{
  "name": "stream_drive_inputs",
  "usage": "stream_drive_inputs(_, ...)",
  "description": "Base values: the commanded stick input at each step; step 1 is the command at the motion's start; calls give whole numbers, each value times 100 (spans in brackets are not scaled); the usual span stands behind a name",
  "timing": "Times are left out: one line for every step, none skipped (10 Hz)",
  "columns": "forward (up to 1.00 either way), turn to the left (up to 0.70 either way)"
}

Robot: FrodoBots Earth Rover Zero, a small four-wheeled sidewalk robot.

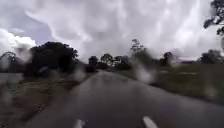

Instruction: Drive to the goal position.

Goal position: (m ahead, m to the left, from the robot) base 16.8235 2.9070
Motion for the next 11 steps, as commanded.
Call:
stream_drive_inputs(70,0)
stream_drive_inputs(70,0)
stream_drive_inputs(70,0)
stream_drive_inputs(70,0)
stream_drive_inputs(70,0)
stream_drive_inputs(70,0)
stream_drive_inputs(70,0)
stream_drive_inputs(70,0)
stream_drive_inputs(70,0)
stream_drive_inputs(70,0)
stream_drive_inputs(70,0)
